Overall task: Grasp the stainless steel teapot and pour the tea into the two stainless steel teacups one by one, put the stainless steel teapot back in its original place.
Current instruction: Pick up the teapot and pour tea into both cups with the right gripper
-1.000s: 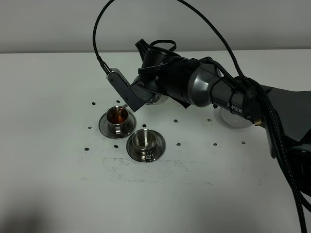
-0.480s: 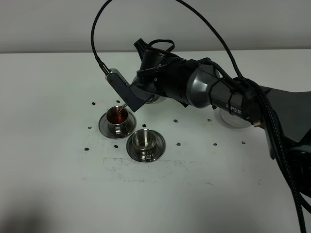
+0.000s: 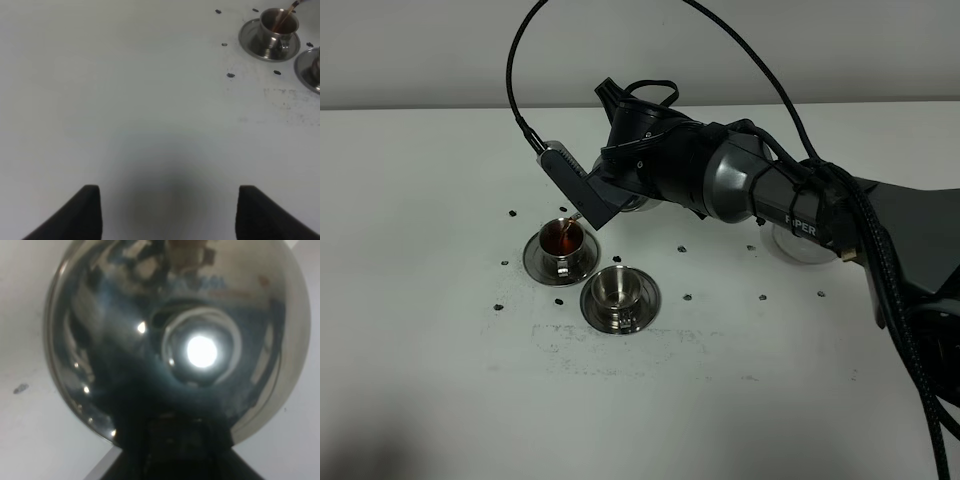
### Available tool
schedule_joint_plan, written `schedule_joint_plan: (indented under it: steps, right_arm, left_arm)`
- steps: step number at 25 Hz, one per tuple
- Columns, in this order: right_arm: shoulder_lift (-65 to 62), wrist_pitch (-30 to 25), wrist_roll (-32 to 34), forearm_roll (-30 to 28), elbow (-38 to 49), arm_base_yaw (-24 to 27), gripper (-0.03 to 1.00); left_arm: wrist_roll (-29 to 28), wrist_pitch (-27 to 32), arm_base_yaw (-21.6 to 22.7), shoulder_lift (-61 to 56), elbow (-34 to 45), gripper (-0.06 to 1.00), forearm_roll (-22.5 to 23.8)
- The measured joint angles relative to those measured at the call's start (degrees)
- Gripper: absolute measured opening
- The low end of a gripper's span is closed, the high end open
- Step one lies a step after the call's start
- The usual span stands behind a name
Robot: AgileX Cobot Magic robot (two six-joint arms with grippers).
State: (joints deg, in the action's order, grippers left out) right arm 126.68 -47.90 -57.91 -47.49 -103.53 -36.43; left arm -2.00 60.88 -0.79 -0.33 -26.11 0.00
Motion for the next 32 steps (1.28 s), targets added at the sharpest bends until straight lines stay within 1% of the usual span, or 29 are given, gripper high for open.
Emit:
schedule_joint_plan:
  steps: [18,27,32]
  right_arm:
    - [0.00,0.13,0.00,-0.22,0.00,0.00,0.21]
    - [0.00,0.13,0.00,3.44,0.00,0.25,0.21]
    - [0.00,0.08,0.00,7.79,0.00,1.20,0.21]
  left_arm:
    - [0.00,0.00,0.00,0.00,0.00,0.57,0.00]
    - [0.00,0.00,0.00,0.00,0.00,0.57,0.00]
    - [0.00,0.00,0.00,0.00,0.00,0.57,0.00]
